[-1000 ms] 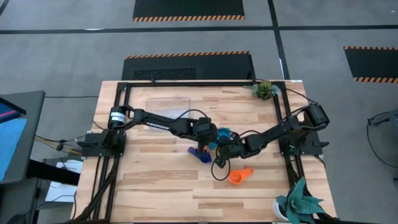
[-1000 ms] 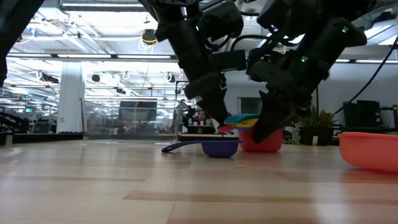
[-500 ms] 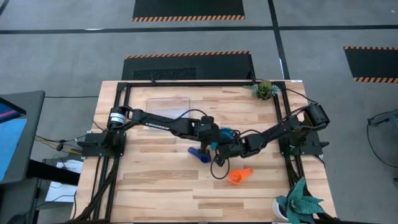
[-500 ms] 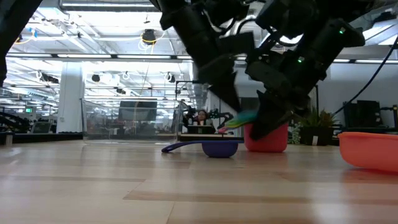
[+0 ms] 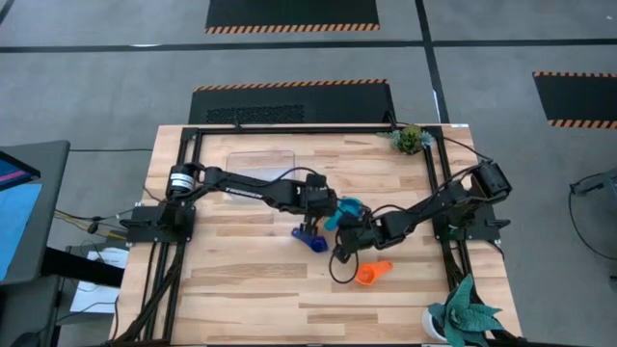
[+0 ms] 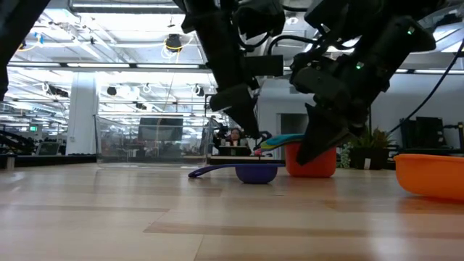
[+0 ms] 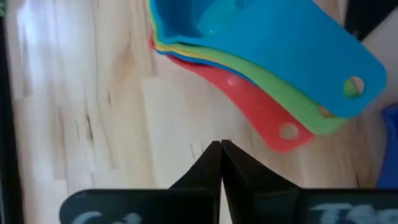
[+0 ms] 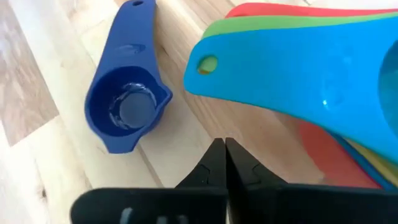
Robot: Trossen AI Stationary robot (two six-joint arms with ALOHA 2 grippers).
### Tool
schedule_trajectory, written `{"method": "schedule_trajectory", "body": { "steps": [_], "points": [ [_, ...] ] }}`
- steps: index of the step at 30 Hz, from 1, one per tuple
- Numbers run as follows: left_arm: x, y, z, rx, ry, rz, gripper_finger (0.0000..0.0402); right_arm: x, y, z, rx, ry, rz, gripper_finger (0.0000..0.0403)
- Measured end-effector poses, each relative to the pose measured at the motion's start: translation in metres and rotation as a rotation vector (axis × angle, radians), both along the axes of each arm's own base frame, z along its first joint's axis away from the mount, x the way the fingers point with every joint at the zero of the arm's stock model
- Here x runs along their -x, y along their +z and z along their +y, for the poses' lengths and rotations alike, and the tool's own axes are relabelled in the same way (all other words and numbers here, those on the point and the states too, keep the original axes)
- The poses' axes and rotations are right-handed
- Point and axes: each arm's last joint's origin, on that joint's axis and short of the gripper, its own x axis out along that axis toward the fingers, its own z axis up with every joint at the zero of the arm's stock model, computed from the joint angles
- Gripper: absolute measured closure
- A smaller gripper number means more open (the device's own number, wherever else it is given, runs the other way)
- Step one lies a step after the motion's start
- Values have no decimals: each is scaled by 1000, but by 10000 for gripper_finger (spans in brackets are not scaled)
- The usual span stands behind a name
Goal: Nest measuring cups in basket
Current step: Adjust the stacked measuring cups on the table
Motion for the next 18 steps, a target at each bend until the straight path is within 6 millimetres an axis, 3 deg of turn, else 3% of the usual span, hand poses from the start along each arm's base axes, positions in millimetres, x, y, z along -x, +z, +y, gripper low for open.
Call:
{"method": "schedule_trajectory", "body": {
  "steps": [18],
  "points": [
    [-6,-5,12,75,-57,-52,401,-6,4,-8,31,-69,-71,399]
  ]
}}
